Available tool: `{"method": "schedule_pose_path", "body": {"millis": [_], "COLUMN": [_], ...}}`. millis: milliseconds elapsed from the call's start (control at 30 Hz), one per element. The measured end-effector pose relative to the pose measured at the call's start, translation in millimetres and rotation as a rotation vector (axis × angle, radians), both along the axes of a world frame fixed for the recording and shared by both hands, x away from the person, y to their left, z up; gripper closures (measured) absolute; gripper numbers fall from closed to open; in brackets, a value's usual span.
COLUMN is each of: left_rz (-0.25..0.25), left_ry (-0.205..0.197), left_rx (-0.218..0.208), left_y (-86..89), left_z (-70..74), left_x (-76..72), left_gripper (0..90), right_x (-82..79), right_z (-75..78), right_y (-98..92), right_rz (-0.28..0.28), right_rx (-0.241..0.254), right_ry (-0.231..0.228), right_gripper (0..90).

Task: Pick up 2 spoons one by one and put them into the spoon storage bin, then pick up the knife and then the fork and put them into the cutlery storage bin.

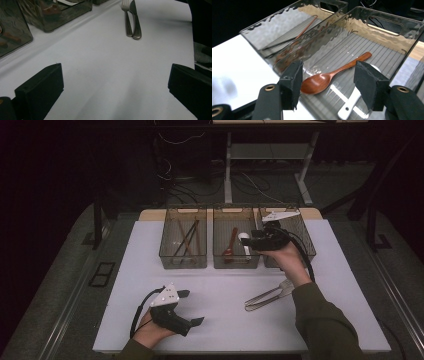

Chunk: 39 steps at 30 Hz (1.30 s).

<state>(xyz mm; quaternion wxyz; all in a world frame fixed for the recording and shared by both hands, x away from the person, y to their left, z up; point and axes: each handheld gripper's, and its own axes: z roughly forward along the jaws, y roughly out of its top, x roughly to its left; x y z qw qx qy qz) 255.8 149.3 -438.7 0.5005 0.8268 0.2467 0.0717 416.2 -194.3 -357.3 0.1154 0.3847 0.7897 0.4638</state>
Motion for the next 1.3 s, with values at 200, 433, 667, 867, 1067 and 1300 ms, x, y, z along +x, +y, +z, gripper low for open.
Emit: {"method": "schedule_pose_path", "body": {"millis": [200, 433, 667, 867, 1067, 1300], "left_rz": [0.003, 0.001, 0.003, 0.005, 0.004, 0.007], "left_ry": [0.002, 0.002, 0.001, -0.001, -0.003, -0.005], "left_rx": [0.0, 0.001, -0.001, -0.001, -0.002, 0.0], "left_y": [0.5, 0.2, 0.5, 0.3, 1.0, 1.5], "left_z": [0.1, 0.2, 0.4, 0.9, 1.2, 1.6], "left_x": [-0.3, -0.2, -0.2, -0.6, -1.0, -1.2], "left_gripper": [0.0, 0.0, 0.0, 0.0, 0.0, 0.0], "right_x": [-16.8, -34.2, -56.1, -67.3, -78.7, -92.5], "right_z": [1.1, -4.5, -15.7, -24.5, -26.9, -35.3], "right_y": [-13.3, -25.8, -39.4, -52.2, -65.6, -79.9], "right_rz": [0.014, 0.037, 0.054, 0.062, 0.066, 0.069], "right_rx": [0.019, 0.013, -0.008, -0.032, -0.046, -0.079], "right_ry": [0.007, 0.018, 0.026, 0.035, 0.031, 0.054], "right_gripper": [43.2, 56.9, 75.3, 89.0, 89.2, 89.3]}}
